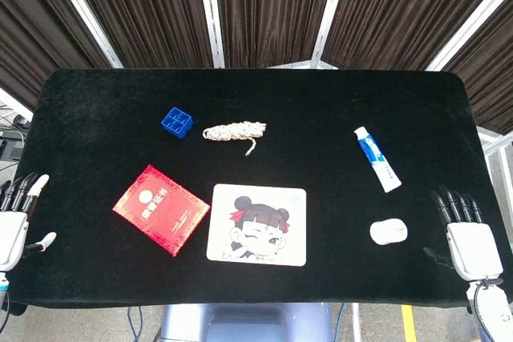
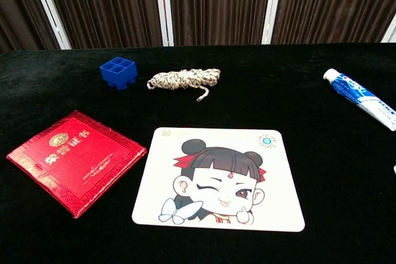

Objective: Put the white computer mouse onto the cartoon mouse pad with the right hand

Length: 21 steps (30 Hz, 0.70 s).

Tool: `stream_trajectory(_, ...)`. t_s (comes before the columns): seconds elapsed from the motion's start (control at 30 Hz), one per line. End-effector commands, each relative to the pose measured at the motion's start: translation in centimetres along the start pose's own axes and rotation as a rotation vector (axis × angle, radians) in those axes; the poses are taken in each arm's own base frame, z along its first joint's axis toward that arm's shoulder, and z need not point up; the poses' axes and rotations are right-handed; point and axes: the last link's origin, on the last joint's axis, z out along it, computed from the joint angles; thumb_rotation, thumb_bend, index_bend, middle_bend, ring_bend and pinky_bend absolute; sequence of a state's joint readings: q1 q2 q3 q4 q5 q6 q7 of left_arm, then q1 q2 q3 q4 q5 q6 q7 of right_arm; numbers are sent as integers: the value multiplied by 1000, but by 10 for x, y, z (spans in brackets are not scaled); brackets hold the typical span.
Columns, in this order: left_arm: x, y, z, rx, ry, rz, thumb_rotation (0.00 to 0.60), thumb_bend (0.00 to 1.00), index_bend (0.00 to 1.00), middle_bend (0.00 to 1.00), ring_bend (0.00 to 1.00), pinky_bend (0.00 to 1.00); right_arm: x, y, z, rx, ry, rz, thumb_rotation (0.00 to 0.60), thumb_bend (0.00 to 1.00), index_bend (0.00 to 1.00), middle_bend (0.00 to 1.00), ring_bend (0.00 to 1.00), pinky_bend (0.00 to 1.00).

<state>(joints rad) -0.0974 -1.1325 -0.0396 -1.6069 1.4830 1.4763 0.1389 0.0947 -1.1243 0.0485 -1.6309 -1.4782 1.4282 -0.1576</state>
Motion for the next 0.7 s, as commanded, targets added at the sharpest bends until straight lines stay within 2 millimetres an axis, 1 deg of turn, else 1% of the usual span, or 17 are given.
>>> stream_trajectory(0.03, 0, 0, 0, 0, 2, 0, 600, 176, 0, 0, 0, 0, 0, 0, 0, -1, -2, 4, 600, 74, 0, 0, 0, 0)
stream_trajectory(0.27, 0, -1, 0, 2, 1, 1, 600, 175, 0, 0, 0, 0, -3, -2, -1, -1, -21, 15, 600, 76, 0, 0, 0, 0)
stream_trajectory(0.5, 0, 0, 0, 1, -1, -2, 600, 176, 0, 0, 0, 0, 0, -5, 0, 3, -6, 53, 600, 75, 0, 0, 0, 0)
stream_trajectory(0.6, 0, 0, 0, 2, -1, -1, 600, 176, 0, 0, 0, 0, 3, -4, 4, 6, -7, 65, 600, 75, 0, 0, 0, 0)
stream_trajectory(0.7, 0, 0, 0, 3, 2, -1, 600, 176, 0, 0, 0, 0, 7, -1, 11, 20, -7, 71, 600, 70, 0, 0, 0, 0)
